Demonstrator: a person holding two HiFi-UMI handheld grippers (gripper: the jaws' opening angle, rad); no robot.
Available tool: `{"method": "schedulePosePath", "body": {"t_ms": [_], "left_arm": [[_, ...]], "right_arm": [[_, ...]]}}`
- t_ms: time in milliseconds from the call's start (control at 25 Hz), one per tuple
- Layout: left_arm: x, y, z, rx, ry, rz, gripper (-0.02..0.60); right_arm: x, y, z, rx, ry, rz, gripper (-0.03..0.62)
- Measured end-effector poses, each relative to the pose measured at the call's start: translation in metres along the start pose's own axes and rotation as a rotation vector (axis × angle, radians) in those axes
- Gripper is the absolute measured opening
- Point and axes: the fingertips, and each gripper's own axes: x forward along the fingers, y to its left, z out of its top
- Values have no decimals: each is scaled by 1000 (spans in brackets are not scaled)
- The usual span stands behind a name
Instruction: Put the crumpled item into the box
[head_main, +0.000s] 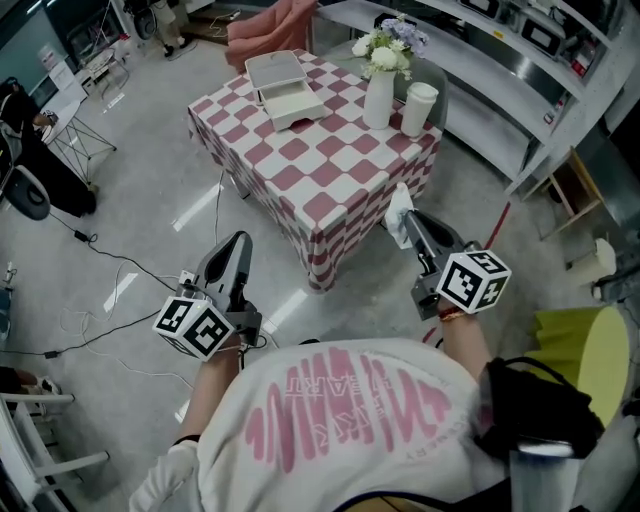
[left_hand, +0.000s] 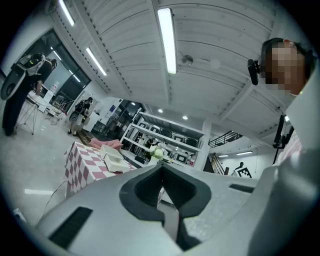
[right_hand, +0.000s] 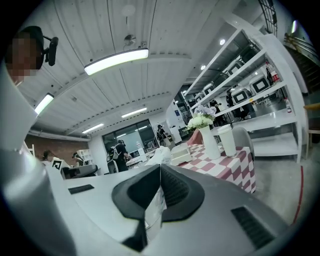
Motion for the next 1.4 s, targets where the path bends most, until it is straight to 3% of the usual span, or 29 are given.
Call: {"method": "schedulePosePath", "body": {"t_ms": [280, 720, 1120, 1400], "left_arm": [[-6, 24, -1, -22, 5, 52, 8], [2, 35, -26, -59, 60, 72, 8], [41, 46, -21, -64, 31, 55, 8], [95, 70, -3, 33, 51, 102, 8]], "right_arm": [[24, 6, -7, -29, 50, 17, 8], [27, -15, -32, 25, 123, -4, 8], [95, -31, -21, -2, 147, 112, 8], [172, -52, 20, -14, 124, 204, 8]]}}
